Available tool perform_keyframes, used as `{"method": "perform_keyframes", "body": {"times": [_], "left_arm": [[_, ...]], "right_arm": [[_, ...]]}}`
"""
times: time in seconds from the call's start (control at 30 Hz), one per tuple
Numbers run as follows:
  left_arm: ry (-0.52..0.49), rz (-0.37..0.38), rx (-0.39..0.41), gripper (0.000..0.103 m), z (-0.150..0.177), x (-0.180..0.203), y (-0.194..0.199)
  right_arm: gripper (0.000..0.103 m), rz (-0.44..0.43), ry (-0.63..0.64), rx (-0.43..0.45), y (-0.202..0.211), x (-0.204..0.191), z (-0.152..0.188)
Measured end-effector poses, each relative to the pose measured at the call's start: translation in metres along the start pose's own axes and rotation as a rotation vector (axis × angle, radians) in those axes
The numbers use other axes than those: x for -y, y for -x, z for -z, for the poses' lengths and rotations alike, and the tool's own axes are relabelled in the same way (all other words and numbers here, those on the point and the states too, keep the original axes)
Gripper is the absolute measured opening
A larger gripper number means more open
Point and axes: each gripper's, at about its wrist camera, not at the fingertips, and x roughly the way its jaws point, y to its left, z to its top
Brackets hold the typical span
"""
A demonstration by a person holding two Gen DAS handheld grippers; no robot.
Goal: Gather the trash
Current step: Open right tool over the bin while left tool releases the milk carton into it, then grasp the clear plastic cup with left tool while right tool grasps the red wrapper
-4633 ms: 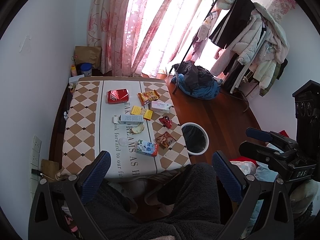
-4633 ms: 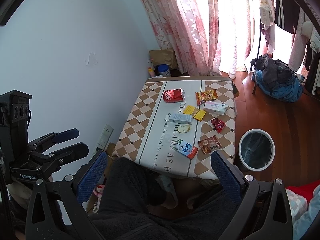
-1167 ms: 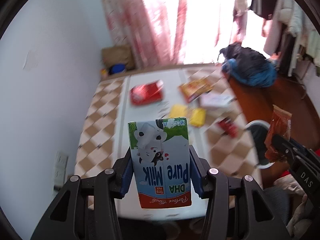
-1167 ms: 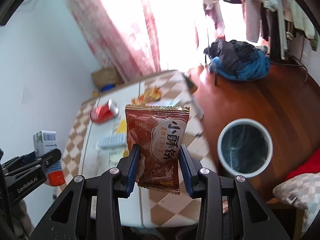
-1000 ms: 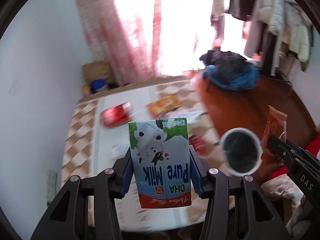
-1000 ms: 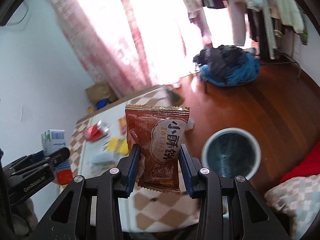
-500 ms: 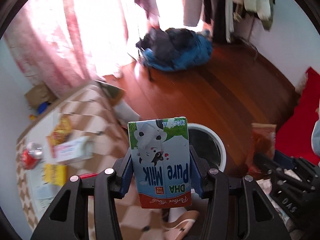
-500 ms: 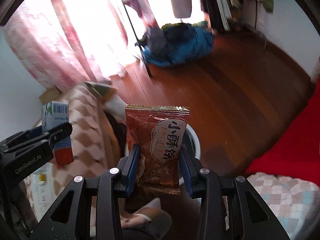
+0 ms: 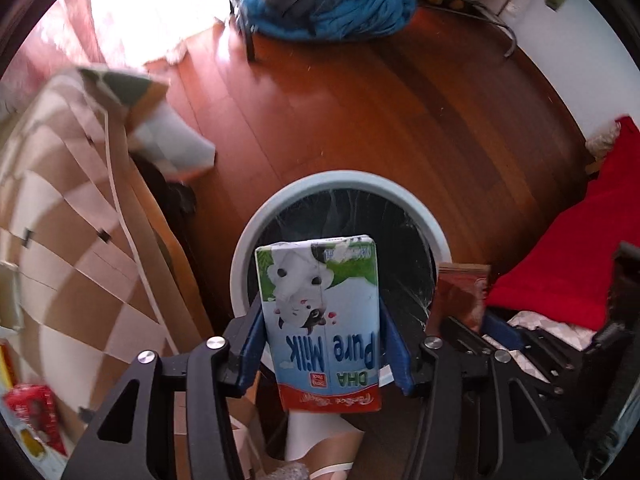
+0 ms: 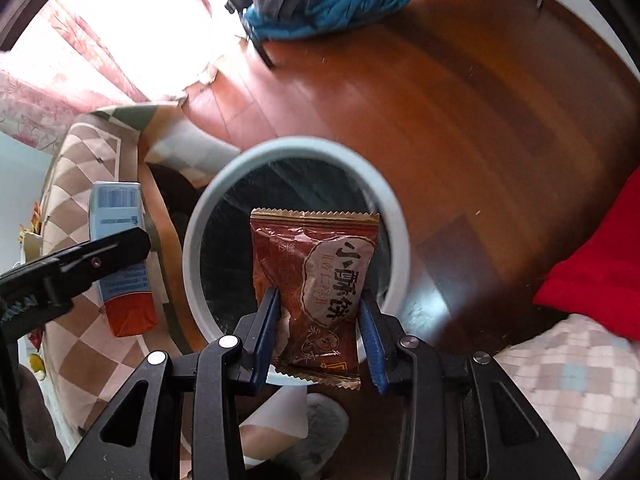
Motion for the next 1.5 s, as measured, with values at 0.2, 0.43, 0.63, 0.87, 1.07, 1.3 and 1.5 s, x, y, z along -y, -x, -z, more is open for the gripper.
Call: {"method": "perform_keyframes", "body": {"times": [0.2, 0.43, 0.63, 0.87, 1.07, 1.3, 1.5], "left_arm": [[0.082, 0.011, -0.033, 0.089, 0.005, -0.019, -0.005], [0.071, -0.068, -0.007, 0.098, 0.01, -0.025, 0.012], [0.074, -0.124, 0.02, 0.099, 0.025, -0.029, 0.033], [0.075, -0.128, 0.063, 0.099, 0.043, -0.026, 0.07], [0.074, -0.126, 0.128, 0.099, 0.055, -0.024, 0.113], [0.094, -0.108, 0.199, 0.099, 0.072, -0.033, 0.167], [0.148, -0.11, 0.31, 0.099, 0.092, -0.059, 0.234]], "right_arm": [[0.066, -0.015, -0.03, -0.041, -0.024, 0.007, -0.008], [0.103, 0.044, -0.049, -0.05, -0.008, 0.005, -0.008], [0.103, 0.139, 0.011, -0.041, 0.02, -0.008, -0.002], [0.103, 0.16, 0.037, 0.003, 0.067, -0.026, 0.012], [0.103, 0.158, 0.047, 0.059, 0.115, -0.043, 0.022], [0.103, 0.08, 0.033, 0.16, 0.184, -0.069, 0.033], [0.103, -0.04, 0.06, 0.264, 0.241, -0.118, 0.042]]}}
